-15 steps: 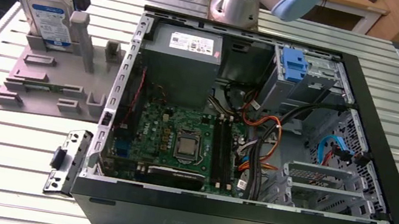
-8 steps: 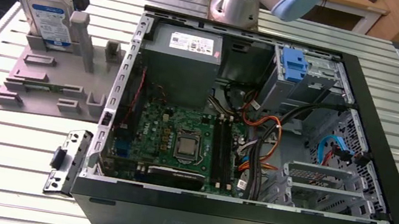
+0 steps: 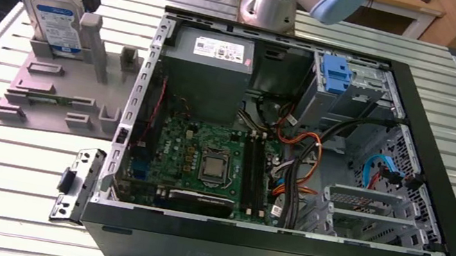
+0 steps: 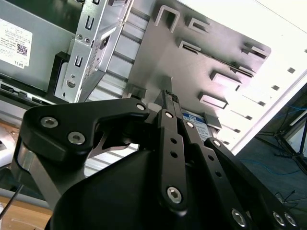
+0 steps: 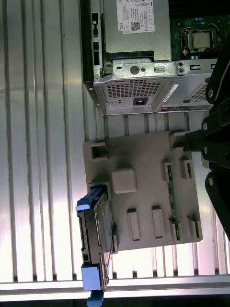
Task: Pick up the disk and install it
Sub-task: 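Reach for the disk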
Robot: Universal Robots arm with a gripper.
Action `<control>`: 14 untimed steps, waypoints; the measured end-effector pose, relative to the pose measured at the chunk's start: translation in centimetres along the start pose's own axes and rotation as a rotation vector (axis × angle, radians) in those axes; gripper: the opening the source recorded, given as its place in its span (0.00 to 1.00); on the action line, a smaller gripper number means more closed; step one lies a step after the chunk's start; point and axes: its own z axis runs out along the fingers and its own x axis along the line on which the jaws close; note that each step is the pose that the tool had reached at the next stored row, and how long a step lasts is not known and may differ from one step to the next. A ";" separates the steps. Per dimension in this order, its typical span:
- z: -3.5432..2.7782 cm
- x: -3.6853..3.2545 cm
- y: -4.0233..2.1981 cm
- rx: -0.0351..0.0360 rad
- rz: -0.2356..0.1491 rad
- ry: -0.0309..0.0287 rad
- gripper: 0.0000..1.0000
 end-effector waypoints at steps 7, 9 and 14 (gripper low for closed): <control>0.00 0.19 -0.01 0.0000 0.000 0.0001 0.10; 0.01 0.24 -0.02 0.0000 0.000 0.0000 0.10; 0.01 0.37 -0.03 0.0000 0.000 -0.0001 0.10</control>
